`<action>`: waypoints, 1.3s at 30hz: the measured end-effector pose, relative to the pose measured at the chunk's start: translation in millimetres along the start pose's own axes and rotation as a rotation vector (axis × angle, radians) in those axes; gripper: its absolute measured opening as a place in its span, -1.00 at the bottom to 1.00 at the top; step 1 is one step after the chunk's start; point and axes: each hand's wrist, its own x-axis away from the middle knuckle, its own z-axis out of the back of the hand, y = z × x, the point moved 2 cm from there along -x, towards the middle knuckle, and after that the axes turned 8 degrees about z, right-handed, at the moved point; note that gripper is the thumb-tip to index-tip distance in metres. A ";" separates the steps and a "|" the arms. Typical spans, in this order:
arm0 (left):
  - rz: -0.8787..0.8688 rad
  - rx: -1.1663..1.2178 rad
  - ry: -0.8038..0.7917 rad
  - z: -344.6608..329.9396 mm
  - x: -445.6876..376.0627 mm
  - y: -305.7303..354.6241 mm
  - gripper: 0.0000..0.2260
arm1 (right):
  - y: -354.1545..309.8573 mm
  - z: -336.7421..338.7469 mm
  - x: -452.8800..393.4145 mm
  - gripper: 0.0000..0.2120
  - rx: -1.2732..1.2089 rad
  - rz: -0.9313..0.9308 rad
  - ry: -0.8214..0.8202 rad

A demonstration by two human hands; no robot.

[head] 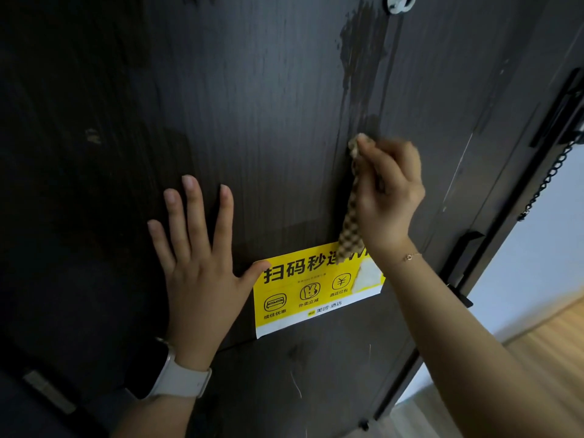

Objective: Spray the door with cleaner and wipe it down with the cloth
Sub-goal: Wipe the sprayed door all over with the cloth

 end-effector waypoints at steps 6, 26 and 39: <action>0.007 0.002 0.003 -0.5 -0.9 -0.6 0.02 | -5.9 7.8 37.8 -0.93 -0.008 -0.054 -0.098; -0.013 0.147 0.077 31.1 -2.9 -1.2 -0.35 | 0.0 3.0 -15.1 -0.92 -0.123 -0.203 0.061; -0.144 0.031 0.083 55.4 -59.0 -39.4 -0.40 | -28.0 -6.6 16.9 -0.84 -0.118 -0.153 -0.057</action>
